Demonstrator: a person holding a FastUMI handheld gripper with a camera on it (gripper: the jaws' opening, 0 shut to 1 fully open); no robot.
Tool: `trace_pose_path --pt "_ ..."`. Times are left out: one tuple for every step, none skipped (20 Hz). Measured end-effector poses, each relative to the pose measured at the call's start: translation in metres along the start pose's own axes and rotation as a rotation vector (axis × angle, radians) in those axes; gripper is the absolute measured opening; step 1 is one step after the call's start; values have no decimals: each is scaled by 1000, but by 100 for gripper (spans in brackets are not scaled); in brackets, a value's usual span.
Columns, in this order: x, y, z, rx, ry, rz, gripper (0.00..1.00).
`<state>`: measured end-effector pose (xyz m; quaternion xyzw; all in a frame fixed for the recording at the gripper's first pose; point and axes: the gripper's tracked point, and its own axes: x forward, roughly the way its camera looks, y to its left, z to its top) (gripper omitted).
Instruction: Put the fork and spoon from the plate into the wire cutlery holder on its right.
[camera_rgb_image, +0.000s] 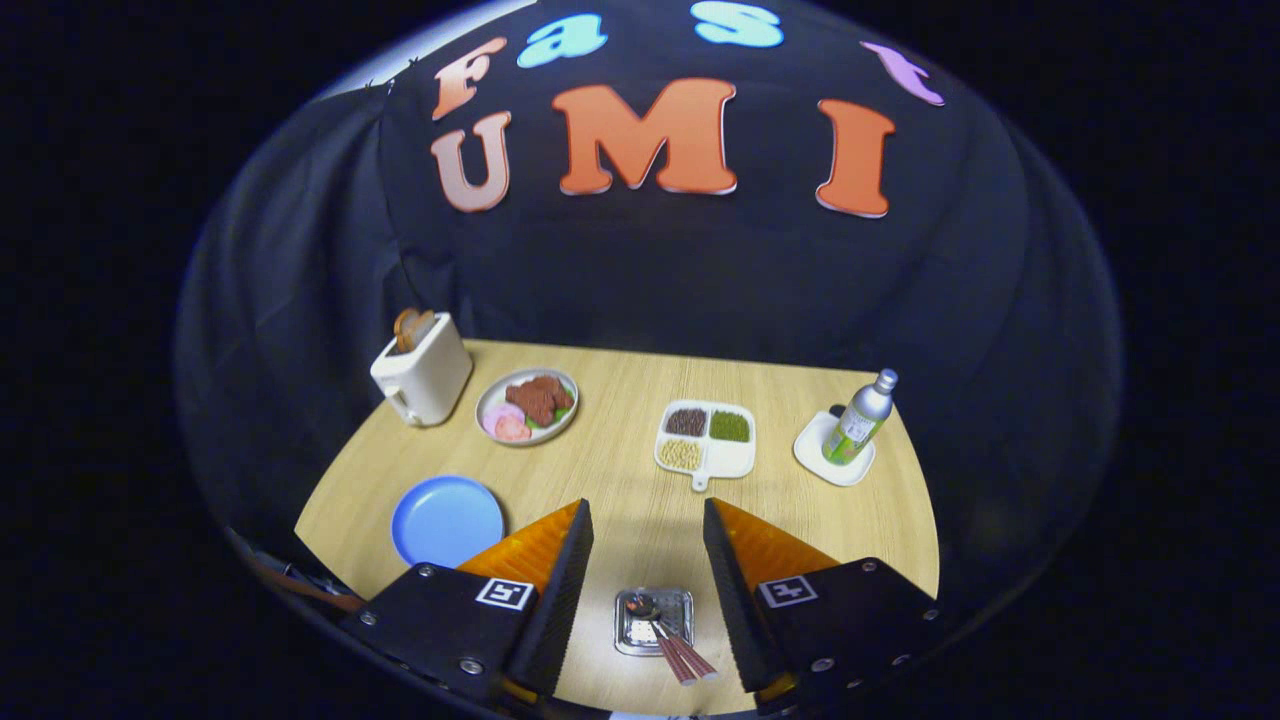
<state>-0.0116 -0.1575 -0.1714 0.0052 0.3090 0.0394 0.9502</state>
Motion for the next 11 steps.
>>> trace_pose_path --pt "-8 -5 13 -2 -73 -25 71" --pt "-15 -8 25 5 -135 -42 73" --pt "-22 -9 35 12 -186 -50 76" --pt "-33 -15 46 23 -244 -64 78" --pt "-43 -19 60 33 -305 -77 81" --pt "-53 -22 73 38 -372 -81 82" --pt "-64 -24 84 32 -424 -78 83" --pt "-72 -27 90 25 -464 -83 84" --pt "-79 -29 96 18 -495 -86 87" --pt "-83 -29 104 17 -529 -90 88" --pt "-90 -27 111 21 -563 -85 89"
